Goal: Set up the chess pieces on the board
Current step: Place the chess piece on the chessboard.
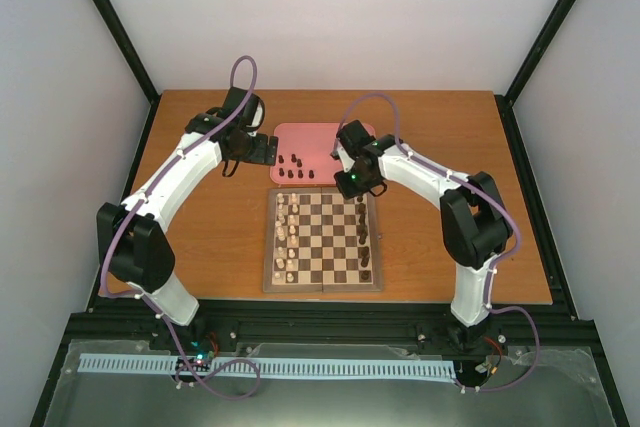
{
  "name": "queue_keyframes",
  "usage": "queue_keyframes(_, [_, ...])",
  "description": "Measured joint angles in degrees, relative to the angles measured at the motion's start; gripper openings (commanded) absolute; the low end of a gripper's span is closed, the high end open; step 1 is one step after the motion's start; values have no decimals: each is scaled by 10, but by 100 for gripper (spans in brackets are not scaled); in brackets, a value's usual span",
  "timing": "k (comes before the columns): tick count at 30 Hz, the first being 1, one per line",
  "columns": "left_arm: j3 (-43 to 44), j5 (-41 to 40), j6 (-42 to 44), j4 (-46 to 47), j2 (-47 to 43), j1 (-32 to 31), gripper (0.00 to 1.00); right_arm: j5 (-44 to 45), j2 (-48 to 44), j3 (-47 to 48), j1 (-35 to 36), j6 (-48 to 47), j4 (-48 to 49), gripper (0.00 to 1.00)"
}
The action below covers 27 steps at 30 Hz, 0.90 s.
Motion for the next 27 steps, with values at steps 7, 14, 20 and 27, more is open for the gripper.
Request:
queue_keyframes(7, [-1,0,0,0,0,0,100,6,20,0,0,0,14,3])
queue_keyframes(14, [-4,0,0,0,0,0,100,15,24,-1,0,0,18,3])
queue_keyframes(20, [-4,0,0,0,0,0,100,19,25,-2,0,0,18,4])
queue_keyframes(27, [-5,0,0,0,0,0,100,20,25,-4,0,-2,18,12])
